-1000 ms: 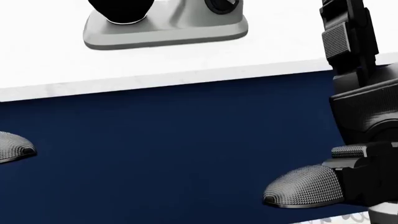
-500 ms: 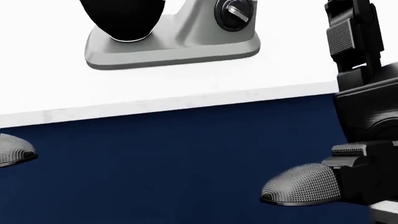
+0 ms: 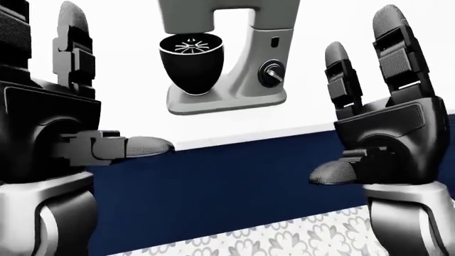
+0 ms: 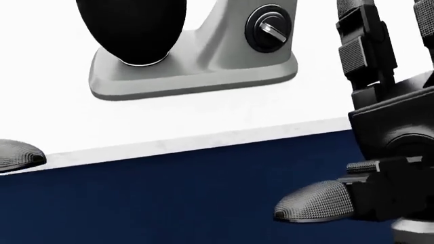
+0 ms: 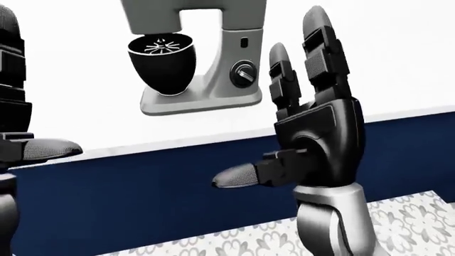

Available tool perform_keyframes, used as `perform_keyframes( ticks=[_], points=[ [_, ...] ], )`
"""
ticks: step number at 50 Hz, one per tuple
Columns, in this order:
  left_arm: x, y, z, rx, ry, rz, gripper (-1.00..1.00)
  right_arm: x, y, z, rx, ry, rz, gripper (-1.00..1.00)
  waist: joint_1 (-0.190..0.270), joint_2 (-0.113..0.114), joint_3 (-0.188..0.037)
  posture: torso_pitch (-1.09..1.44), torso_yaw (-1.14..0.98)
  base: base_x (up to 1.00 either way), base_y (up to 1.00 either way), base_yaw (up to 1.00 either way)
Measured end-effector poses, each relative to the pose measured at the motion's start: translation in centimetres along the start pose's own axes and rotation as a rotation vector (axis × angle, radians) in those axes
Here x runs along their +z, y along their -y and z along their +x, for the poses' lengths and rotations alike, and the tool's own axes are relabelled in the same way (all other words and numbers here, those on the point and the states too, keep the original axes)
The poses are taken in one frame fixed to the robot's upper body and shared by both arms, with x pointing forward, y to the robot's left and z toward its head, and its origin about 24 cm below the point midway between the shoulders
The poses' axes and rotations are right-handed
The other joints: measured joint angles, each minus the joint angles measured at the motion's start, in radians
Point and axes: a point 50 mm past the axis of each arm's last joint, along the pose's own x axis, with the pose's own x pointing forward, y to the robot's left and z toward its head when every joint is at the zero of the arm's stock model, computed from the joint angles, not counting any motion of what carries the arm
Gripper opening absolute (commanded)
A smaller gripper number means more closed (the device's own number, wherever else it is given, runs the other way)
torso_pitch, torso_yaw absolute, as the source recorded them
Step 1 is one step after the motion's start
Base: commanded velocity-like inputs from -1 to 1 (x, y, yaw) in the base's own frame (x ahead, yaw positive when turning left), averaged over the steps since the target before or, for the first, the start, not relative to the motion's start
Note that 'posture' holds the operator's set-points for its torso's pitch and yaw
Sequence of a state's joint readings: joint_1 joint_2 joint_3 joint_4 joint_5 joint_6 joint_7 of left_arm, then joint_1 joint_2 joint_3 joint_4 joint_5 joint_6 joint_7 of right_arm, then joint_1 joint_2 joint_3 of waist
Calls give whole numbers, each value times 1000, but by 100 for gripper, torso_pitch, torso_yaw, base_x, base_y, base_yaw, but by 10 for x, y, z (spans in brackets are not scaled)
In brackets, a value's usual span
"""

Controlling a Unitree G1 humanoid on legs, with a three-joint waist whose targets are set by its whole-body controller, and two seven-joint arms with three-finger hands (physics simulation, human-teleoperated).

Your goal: Open the stand mixer head.

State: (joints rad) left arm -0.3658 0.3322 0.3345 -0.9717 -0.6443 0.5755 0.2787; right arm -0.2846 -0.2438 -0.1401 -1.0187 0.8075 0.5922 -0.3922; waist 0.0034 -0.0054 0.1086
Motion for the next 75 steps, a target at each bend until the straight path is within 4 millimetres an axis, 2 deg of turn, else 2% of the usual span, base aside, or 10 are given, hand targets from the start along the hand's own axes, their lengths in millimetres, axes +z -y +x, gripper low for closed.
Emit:
perform_keyframes(
  ticks=[4, 6, 12, 15, 20, 37, 41, 47, 56, 75],
  points=[
    [8, 2, 2, -9, 49, 9, 100, 7, -4, 1, 21, 50, -14, 100, -3, 13, -45, 0, 0, 0, 0, 0],
    [10, 3, 2, -20, 63, 3, 100, 9, -3, 0, 14, 64, -13, 100, -5, -16, -44, 0, 0, 0, 0, 0],
    [-2, 3, 2, -22, -12, -10, 100, 2, 4, 2, -31, 16, -16, 100, -8, 10, -49, 0, 0, 18, 0, 0],
    [2, 4, 1, -28, 6, -6, 100, 6, 4, 1, -27, 36, -13, 100, -23, 23, -10, 0, 0, 82, 0, 0],
    [13, 5, 1, -33, 81, 0, 100, 12, -4, 0, 17, 84, -13, 100, -21, 38, -67, 0, 0, 3, 0, 0],
    [5, 4, 1, -23, 30, -4, 100, 5, 0, 0, 0, 29, -5, 100, 2, 6, -68, 0, 0, 2, 0, 0],
    [4, 2, 0, -11, 20, 3, 100, 6, -1, 0, 4, 31, 13, 100, 6, -11, -16, 0, 0, 92, 0, 0],
    [12, 6, 1, -34, 75, -6, 100, 7, -2, 0, 10, 58, -10, 100, 8, -33, -65, 0, 0, 17, 0, 0],
    [3, 4, 2, -25, 16, -2, 100, 2, 2, 0, -11, 18, -29, 100, -2, 15, -40, 0, 0, 0, 0, 0],
    [5, 4, 1, -25, 34, 15, 100, 0, 1, -2, 4, 10, -18, 100, -3, -1, -63, -1, 0, 0, 0, 0]
  ],
)
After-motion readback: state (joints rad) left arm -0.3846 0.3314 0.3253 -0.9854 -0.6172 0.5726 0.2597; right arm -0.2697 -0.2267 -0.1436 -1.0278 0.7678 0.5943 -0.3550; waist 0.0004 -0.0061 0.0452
